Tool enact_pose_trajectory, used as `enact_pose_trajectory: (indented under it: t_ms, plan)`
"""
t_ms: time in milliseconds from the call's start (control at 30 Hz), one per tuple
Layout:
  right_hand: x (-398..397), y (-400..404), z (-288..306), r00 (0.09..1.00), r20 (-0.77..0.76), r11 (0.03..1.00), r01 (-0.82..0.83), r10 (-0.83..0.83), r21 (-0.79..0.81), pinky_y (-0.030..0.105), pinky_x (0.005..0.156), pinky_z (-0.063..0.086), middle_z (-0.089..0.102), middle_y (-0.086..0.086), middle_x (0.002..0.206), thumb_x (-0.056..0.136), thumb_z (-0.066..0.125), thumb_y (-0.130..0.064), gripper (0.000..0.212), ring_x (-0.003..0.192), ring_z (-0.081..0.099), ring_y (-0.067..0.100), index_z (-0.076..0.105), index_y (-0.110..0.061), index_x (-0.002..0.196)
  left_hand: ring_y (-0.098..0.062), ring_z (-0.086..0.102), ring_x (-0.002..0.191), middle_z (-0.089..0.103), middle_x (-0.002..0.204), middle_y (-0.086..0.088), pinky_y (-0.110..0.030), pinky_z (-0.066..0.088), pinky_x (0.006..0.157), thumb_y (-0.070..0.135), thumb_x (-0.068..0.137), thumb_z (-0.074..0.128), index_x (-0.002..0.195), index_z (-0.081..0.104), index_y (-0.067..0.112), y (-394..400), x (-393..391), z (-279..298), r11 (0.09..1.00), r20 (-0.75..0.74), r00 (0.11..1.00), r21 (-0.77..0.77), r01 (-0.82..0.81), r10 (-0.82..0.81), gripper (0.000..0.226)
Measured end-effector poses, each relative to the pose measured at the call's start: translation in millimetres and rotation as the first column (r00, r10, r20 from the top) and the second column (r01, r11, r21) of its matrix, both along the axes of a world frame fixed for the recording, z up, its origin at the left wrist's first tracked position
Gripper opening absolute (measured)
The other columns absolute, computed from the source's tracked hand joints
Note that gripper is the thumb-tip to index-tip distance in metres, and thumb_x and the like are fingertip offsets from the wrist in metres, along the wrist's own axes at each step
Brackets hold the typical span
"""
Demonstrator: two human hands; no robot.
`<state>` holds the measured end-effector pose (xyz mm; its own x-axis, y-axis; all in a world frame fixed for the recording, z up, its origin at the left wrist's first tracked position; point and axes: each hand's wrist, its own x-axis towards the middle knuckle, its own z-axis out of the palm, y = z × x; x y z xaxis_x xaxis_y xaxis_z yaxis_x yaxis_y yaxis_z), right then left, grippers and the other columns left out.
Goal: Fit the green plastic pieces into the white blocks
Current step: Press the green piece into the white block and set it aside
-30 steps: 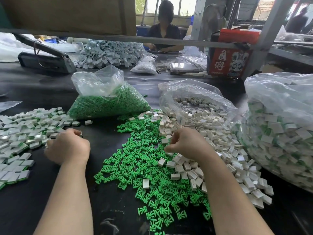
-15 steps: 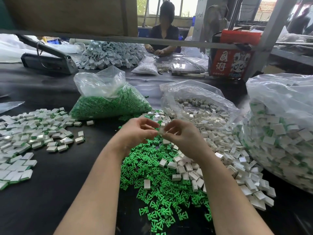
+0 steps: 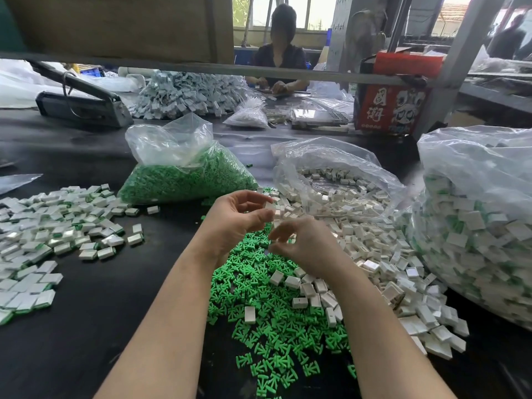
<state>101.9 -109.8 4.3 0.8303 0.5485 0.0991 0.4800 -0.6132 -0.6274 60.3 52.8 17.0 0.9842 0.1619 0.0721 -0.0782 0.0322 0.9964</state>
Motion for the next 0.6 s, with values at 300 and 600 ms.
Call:
enact_pose_trajectory:
  t_ms: [300, 600]
  plan:
    - [-8.0, 17.4, -7.5, 0.972, 0.222, 0.949, -0.005, 0.079, -0.316, 0.03, 0.086, 0.047, 0.067, -0.01, 0.101, 0.087, 0.068, -0.033, 0.011, 0.087, 0.052, 0.009, 0.073, -0.033, 0.097, -0.017, 0.069, 0.074, 0.073, 0.081, -0.009, -0.023, 0.055, 0.067, 0.023, 0.061, 0.083, 0.089, 0.07, 0.011, -0.7, 0.9, 1.4, 0.997, 0.056, 0.997, 0.038, -0.063, 0.061, 0.033]
    - [-8.0, 20.0, -11.1, 0.984, 0.149, 0.942, -0.046, 0.1, -0.334, 0.036, 0.093, 0.051, 0.066, -0.006, 0.108, 0.083, 0.07, -0.049, 0.037, 0.098, 0.059, 0.013, 0.066, -0.035, 0.116, -0.005, 0.06, 0.058, 0.071, 0.068, -0.001, -0.015, 0.049, 0.056, 0.029, 0.053, 0.088, 0.079, 0.073, 0.011, 6.8, 2.1, -2.9, 0.979, 0.082, 0.976, 0.026, -0.204, 0.202, 0.034]
